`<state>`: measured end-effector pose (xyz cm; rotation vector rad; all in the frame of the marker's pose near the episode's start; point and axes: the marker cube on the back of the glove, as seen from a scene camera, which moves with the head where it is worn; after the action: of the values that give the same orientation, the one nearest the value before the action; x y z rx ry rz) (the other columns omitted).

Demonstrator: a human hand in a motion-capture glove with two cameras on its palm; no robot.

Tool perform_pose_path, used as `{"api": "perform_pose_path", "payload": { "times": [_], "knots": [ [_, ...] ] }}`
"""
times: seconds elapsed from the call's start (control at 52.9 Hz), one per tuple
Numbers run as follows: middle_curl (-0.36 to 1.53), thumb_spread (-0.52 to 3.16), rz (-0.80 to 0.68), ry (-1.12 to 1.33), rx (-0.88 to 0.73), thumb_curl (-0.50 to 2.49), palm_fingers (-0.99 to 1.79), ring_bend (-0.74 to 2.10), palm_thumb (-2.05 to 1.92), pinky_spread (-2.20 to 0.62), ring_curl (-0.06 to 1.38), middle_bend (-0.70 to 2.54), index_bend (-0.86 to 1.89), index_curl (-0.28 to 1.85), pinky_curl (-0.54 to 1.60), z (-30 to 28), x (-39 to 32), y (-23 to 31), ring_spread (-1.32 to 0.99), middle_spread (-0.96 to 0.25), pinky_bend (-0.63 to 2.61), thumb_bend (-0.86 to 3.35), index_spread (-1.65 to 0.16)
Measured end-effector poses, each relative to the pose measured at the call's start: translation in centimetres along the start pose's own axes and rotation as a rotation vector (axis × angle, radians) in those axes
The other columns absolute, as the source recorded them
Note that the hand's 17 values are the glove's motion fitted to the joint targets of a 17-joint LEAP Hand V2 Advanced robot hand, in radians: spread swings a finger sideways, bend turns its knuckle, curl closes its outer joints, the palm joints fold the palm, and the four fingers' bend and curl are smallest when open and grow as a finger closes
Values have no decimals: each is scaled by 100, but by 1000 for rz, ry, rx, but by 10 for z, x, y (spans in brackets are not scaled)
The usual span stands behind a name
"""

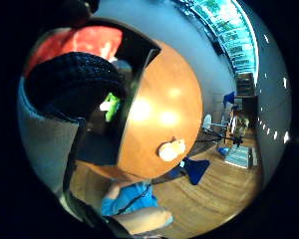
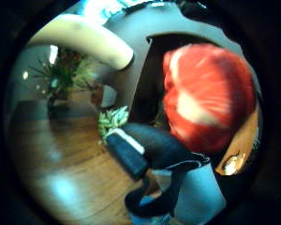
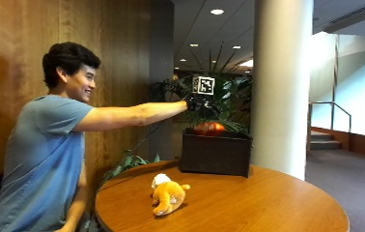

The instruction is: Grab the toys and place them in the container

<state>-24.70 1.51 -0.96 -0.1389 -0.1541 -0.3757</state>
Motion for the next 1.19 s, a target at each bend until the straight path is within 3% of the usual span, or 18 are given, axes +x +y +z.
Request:
{"api": "perform_pose_path", "payload": {
  "times": [0.151,0.283,0.605,0.718,0.85,0.983,1.134,1.191],
  "knots": [
    [69,110,-77,1,10,41,-18,71,-16,-8,56,36,12,63,51,6,-1,0,-16,-14,132,-13,-34],
    [62,104,-1,40,26,33,-17,57,-15,0,51,24,13,56,49,2,11,-1,-9,-7,130,-11,-33],
    [50,100,14,166,48,22,-15,39,-14,6,43,15,11,43,43,-20,57,20,1,0,126,-10,-31],
    [47,100,1,138,41,20,-15,35,-12,7,42,14,11,39,42,-32,40,26,3,1,126,-9,-30],
    [43,101,225,99,54,19,-18,31,-9,7,40,14,10,35,41,-48,35,37,4,2,128,-7,-29],
    [39,102,69,161,45,19,-16,29,-9,8,40,15,10,31,40,-52,102,84,5,2,128,-7,-29],
    [37,102,253,157,30,19,-15,30,-9,8,40,15,10,28,38,-45,167,120,6,2,126,-7,-29],
    [36,102,226,75,36,18,-15,29,-9,8,39,15,10,27,38,-40,181,137,6,2,126,-7,-29]
  ]
}}
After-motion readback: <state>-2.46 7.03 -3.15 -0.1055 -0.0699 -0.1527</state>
